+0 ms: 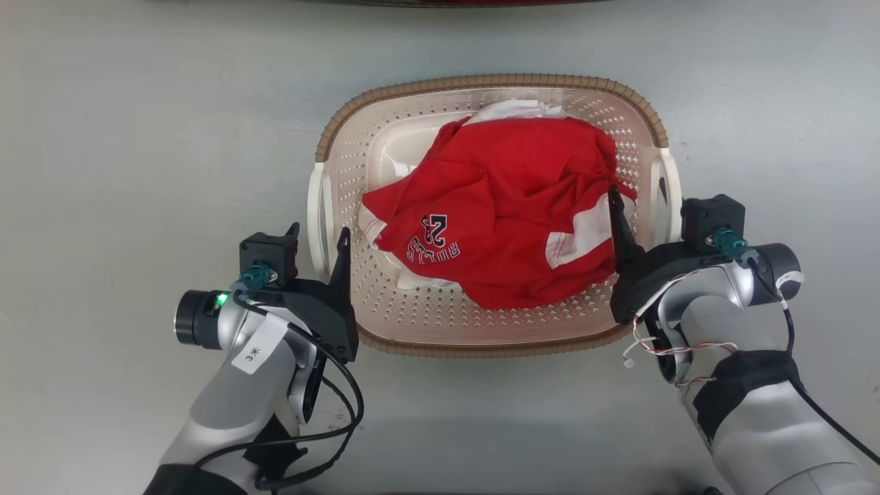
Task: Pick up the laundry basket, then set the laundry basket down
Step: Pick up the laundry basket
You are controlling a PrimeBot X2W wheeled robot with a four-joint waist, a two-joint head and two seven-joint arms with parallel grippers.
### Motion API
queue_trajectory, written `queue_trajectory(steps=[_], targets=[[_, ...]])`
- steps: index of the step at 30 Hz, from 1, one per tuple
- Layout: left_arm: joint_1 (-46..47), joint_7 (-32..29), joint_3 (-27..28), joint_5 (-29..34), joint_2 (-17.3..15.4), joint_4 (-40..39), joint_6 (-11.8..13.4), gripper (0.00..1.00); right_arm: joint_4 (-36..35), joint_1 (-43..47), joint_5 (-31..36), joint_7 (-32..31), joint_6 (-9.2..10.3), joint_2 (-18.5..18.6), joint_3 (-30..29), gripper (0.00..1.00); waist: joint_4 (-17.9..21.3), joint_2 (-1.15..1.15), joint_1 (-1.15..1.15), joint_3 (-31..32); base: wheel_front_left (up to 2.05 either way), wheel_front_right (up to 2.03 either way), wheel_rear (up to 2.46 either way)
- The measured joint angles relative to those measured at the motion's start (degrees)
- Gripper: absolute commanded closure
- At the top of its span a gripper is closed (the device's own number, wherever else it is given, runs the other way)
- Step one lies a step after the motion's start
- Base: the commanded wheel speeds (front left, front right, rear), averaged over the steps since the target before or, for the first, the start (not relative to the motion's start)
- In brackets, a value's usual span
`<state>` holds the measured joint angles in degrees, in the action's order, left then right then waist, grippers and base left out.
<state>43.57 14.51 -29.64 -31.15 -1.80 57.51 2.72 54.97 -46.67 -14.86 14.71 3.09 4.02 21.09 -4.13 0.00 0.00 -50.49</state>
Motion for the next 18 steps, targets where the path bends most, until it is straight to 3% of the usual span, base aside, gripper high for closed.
queue_trajectory(steps=[2, 3, 4, 5, 7, 9, 10, 18], targets=[[0.14, 0.00, -0.34, -0.16, 0.01, 0.09, 0.14, 0.04, 0.24, 0.00, -0.34, -0.01, 0.01, 0.00, 0.25, 0.11, -0.01, 0.00, 0.00, 0.00, 0.00, 0.00, 0.00], [0.42, 0.00, -0.63, -0.24, 0.01, 0.23, 0.32, 0.14, 0.60, 0.00, -0.44, 0.00, 0.13, 0.00, 0.56, 0.20, -0.01, 0.00, 0.00, 0.00, 0.00, 0.00, 0.00], [0.73, 0.00, -0.88, -0.30, 0.00, 0.35, 0.32, 0.32, 0.85, -0.01, -0.55, -0.01, 0.42, 0.00, 0.83, 0.28, -0.01, 0.00, 0.00, 0.00, 0.00, 0.00, 0.00], [0.94, 0.00, -1.13, -0.41, 0.00, 0.43, 0.32, 0.60, 1.01, -0.03, -0.85, 0.00, 0.48, 0.00, 1.11, 0.45, -0.01, 0.00, 0.00, -0.01, 0.00, 0.00, 0.00], [1.09, 0.00, -1.91, -0.62, 0.00, 0.92, 0.32, 1.00, 1.51, -0.32, -1.04, 0.00, 0.99, 0.09, 1.53, 0.61, -0.01, 0.00, 0.00, -0.02, 0.00, 0.00, 0.00], [1.25, 0.00, -2.72, -1.00, -0.03, 1.18, 0.38, 1.00, 2.37, -1.03, -1.46, 0.00, 1.53, 0.14, 2.04, 0.81, 0.00, 0.00, 0.00, -0.02, 0.00, 0.00, 0.00], [1.48, 0.00, -2.99, -1.00, -0.13, 1.33, 0.38, 1.00, 2.66, -1.01, -1.86, 0.01, 1.58, 0.20, 2.15, 1.00, 0.00, 0.00, 0.00, -0.02, 0.00, 0.00, 0.00], [1.91, -0.02, -4.97, -2.13, -0.34, 1.45, 1.15, 1.00, 3.36, -1.09, -4.10, 0.01, 2.45, 0.19, 3.86, 1.00, 0.08, 0.00, 0.00, 0.28, 0.00, 0.00, 0.00]])
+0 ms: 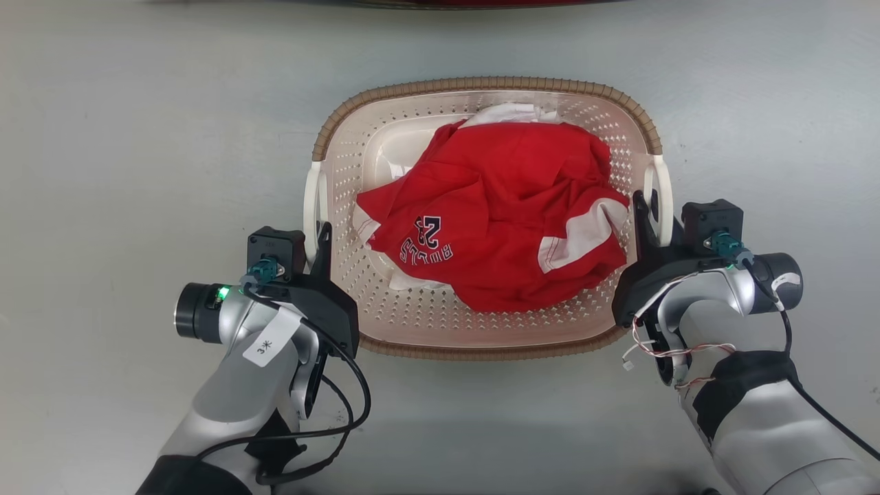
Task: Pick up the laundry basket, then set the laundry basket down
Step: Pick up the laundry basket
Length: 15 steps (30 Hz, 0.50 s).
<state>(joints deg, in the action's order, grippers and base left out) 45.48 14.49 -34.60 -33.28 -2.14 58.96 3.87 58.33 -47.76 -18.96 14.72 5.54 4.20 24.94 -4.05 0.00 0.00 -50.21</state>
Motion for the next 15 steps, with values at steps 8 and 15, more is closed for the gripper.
queue_trajectory(steps=[8, 15], targets=[[0.07, -0.01, -1.45, -1.89, 0.03, 0.93, 0.18, 1.00, 1.37, 0.02, -2.33, -0.01, 0.26, 0.00, 1.77, 1.00, 0.01, 0.00, 0.00, 1.51, 0.00, 0.00, 0.00], [0.04, -0.02, -2.78, -2.65, 0.07, 2.11, 0.27, 1.00, 3.08, 0.02, -2.97, -0.37, 0.52, -0.04, 4.11, 1.00, 0.02, 0.00, 0.00, 3.90, 0.00, 0.00, 0.00]])
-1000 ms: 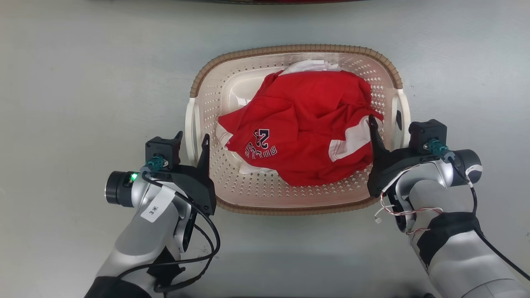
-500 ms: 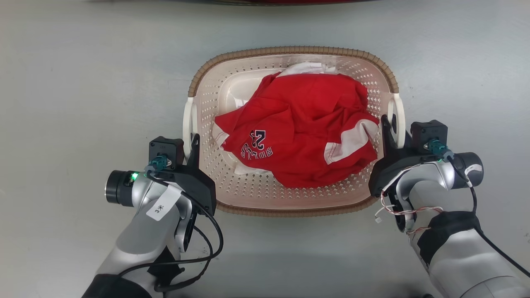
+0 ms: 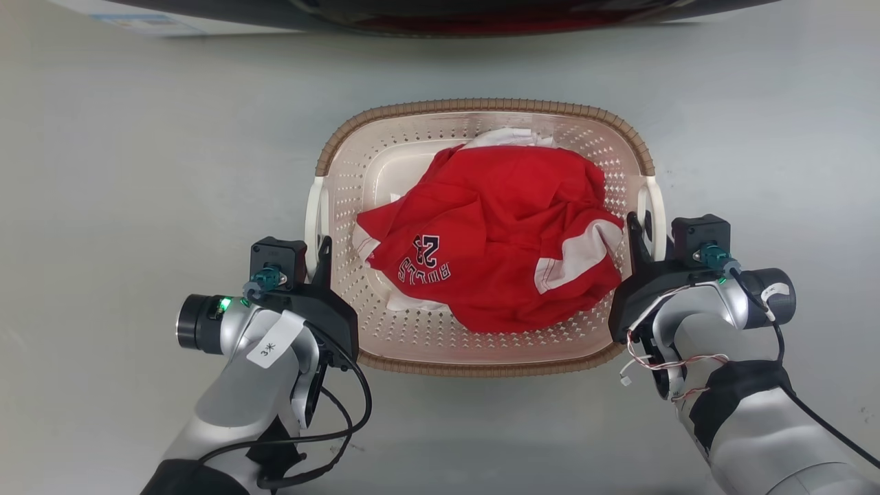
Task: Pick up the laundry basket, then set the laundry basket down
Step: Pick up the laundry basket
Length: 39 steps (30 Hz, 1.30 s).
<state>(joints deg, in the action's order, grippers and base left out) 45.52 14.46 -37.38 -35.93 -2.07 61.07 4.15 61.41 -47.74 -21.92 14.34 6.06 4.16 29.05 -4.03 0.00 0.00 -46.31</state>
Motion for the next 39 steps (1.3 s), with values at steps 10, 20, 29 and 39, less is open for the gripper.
queue_trajectory(steps=[10, 20, 29, 39], targets=[[-0.27, -0.25, -1.53, -0.89, 0.14, 2.16, 0.36, 1.00, 0.73, 0.26, -3.28, -1.79, 0.07, -0.09, 3.02, 1.00, 0.29, 0.00, 0.00, 4.77, 0.00, 0.00, 0.00], [-3.57, -1.81, -2.64, -3.23, 0.26, 4.30, -0.14, 1.00, 0.69, 3.99, -7.27, -4.28, 0.07, -0.26, 6.61, 1.00, 0.65, 0.00, 0.00, 10.95, 0.00, 0.00, 0.00], [-7.50, -4.64, -4.05, -4.66, 0.27, 5.63, -0.71, 1.00, 0.88, 8.37, -10.45, -8.56, 0.26, -0.43, 10.72, 1.00, 0.87, -0.01, -0.01, 17.60, 0.00, 0.00, 0.00], [-13.56, -7.59, -6.11, -6.97, 0.27, 6.54, -1.66, 1.00, 0.76, 14.98, -14.48, -11.93, 0.36, -0.64, 14.08, 1.00, 1.01, -0.01, -0.01, 25.45, 0.00, 0.00, 0.00]])
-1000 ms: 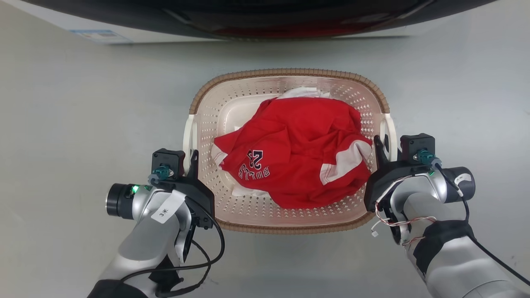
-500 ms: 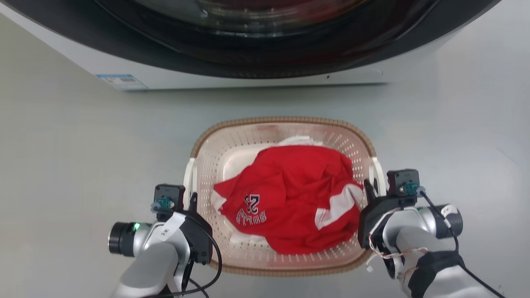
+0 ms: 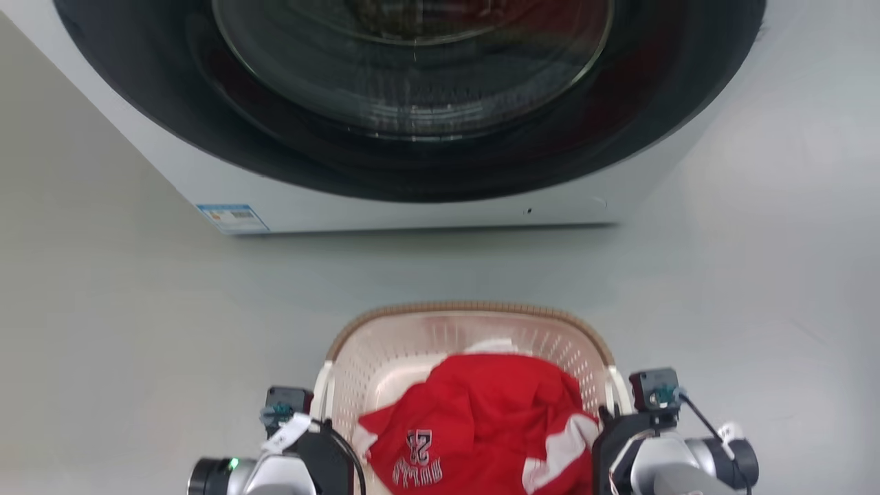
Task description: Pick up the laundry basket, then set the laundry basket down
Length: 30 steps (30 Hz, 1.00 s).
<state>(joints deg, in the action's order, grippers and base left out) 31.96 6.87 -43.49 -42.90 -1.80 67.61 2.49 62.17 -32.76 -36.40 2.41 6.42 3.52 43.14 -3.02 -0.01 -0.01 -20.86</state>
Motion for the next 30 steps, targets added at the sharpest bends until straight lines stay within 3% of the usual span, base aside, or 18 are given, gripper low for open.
queue_trajectory(steps=[17, 30], targets=[[-9.91, -4.31, -3.13, -1.53, -0.33, 2.04, -1.01, 1.00, -3.53, 12.00, -7.65, -4.50, 0.90, -0.04, 6.02, 1.00, -1.00, 0.00, 0.01, 14.27, 0.00, 0.00, 0.00], [-11.54, -5.35, -3.63, -2.83, -0.54, 2.16, -0.99, 1.00, -4.36, 13.44, -10.63, -5.90, 1.22, 0.07, 8.81, 1.00, -1.57, 0.00, 0.01, 19.96, 0.00, 0.00, 0.00]])
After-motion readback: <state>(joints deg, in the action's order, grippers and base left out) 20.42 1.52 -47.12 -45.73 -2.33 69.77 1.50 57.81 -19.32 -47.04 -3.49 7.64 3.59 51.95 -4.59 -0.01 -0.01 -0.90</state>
